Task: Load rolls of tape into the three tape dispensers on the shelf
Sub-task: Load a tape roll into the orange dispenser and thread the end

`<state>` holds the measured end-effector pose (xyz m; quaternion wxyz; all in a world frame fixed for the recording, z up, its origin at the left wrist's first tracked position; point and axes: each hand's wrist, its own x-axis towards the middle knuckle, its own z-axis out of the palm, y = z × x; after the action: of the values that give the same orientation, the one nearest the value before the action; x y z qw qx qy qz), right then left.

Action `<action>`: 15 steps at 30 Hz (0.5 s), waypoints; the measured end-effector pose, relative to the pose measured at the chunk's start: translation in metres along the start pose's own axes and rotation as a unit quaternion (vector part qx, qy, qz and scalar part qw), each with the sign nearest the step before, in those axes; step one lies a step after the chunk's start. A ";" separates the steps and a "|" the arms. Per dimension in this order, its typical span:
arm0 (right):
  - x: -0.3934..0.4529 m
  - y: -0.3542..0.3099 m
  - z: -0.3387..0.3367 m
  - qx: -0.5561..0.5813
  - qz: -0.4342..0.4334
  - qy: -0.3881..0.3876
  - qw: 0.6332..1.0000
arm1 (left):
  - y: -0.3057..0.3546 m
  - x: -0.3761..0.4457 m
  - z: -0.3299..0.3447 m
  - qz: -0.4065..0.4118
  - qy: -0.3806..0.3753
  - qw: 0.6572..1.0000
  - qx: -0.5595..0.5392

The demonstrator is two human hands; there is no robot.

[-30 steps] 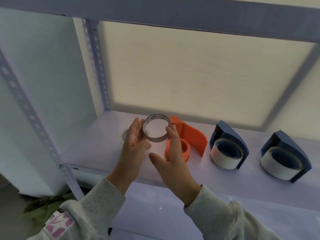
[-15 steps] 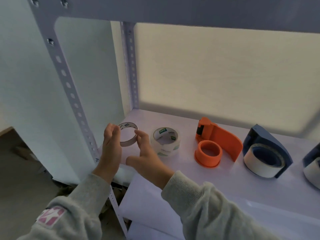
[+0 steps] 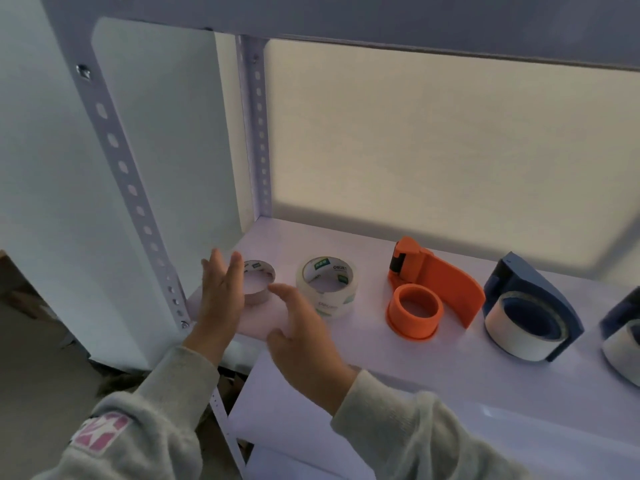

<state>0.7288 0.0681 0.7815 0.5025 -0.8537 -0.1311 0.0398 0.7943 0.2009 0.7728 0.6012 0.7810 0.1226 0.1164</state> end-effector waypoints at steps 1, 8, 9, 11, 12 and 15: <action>-0.006 0.002 -0.005 0.015 -0.024 0.050 0.998 | 0.004 -0.006 0.003 0.030 0.015 0.999 0.008; 0.004 0.016 -0.037 0.120 0.038 0.224 0.966 | 0.031 -0.043 0.051 0.076 -0.062 0.991 -0.094; 0.007 0.018 -0.039 0.147 0.062 0.211 0.964 | 0.031 -0.046 0.055 0.061 -0.083 0.988 -0.111; 0.011 0.022 -0.042 0.197 0.099 0.197 0.955 | 0.031 -0.047 0.061 0.027 -0.107 0.985 -0.130; 0.011 0.024 -0.044 0.215 0.113 0.186 0.952 | 0.031 -0.048 0.063 0.014 -0.111 0.986 -0.125; 0.009 0.028 -0.053 0.259 0.130 0.152 0.945 | 0.035 -0.053 0.067 -0.002 -0.125 0.987 -0.098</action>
<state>0.7534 0.0125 0.7835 0.7104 -0.6999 0.0734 0.0071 0.7677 0.1137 0.7883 0.6854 0.7267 0.0361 0.0280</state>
